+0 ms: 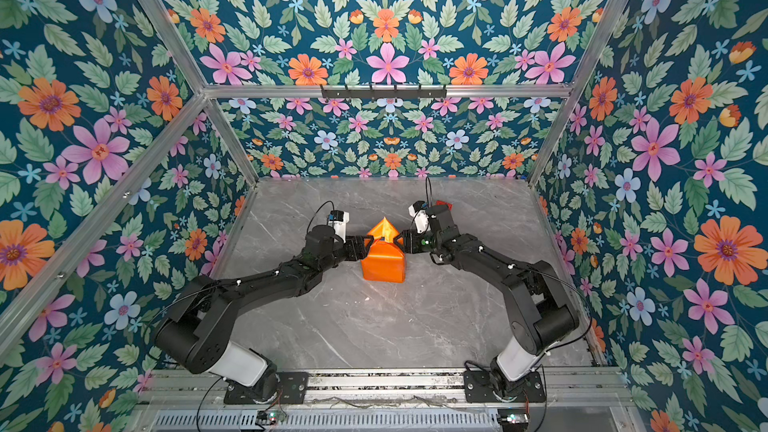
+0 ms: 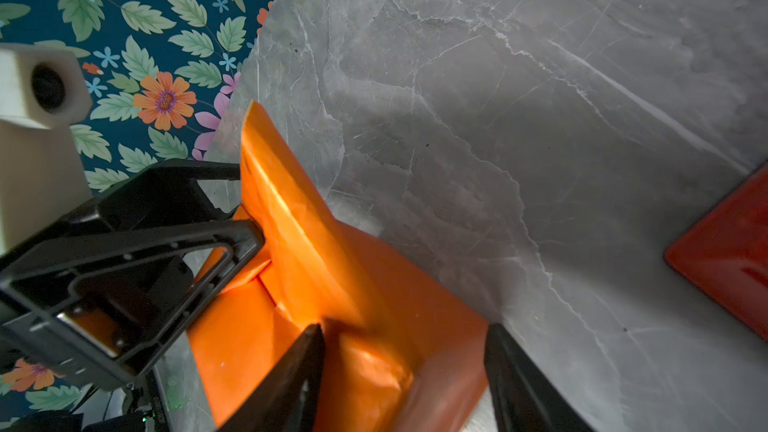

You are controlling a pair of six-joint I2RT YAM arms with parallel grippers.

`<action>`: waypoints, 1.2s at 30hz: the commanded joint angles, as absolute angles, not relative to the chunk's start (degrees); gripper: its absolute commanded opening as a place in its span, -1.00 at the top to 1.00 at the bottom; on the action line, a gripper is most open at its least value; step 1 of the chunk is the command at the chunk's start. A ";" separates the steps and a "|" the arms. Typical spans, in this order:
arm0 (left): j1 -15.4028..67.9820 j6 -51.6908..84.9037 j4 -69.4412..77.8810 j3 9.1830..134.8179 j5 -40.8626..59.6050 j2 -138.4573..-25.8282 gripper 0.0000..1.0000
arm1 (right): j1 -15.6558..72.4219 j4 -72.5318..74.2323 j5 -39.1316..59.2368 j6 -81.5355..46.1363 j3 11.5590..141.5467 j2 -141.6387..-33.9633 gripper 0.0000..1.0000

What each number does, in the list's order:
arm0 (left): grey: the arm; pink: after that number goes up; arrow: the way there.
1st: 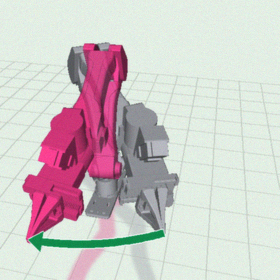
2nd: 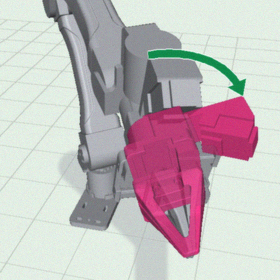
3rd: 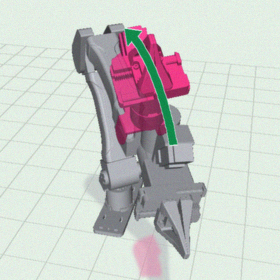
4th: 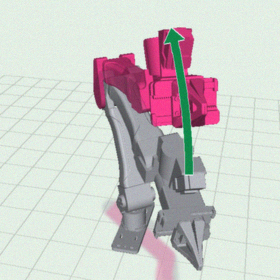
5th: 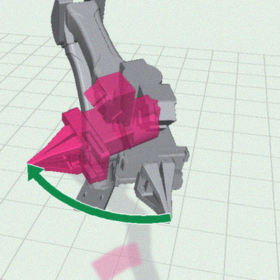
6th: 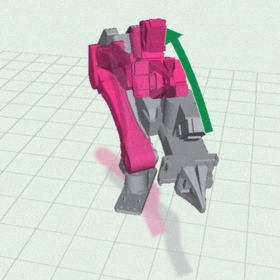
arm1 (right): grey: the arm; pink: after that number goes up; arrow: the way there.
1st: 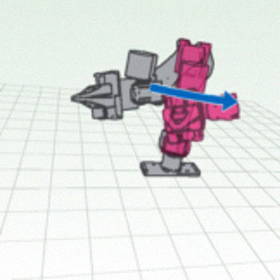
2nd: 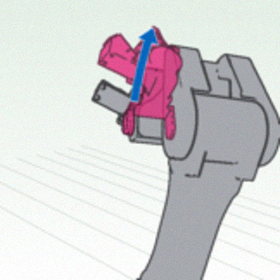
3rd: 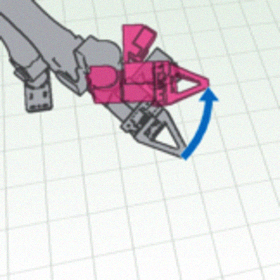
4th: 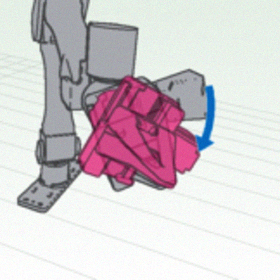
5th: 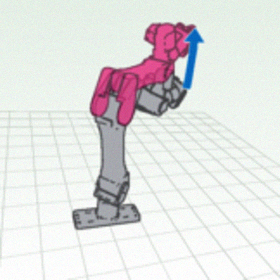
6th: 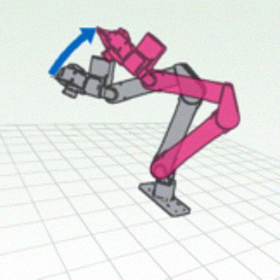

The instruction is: Wrap the gift box in paper

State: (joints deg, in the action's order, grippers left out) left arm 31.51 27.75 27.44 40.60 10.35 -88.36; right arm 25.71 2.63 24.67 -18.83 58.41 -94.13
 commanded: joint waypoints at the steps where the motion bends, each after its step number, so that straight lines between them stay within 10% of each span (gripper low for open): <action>1: 31.46 24.97 23.55 40.34 11.41 -88.51 -0.57 | 25.41 -0.71 28.64 -13.65 60.72 -97.05 -0.27; 36: 26.21 16.69 17.99 46.55 22.79 -86.23 -0.78 | 22.74 -3.60 46.22 3.77 67.64 -104.51 0.93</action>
State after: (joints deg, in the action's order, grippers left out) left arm 26.57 18.68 18.94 46.81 22.35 -87.42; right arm 22.65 2.15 46.35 0.43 67.02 -103.98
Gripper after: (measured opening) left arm 0.894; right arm 0.050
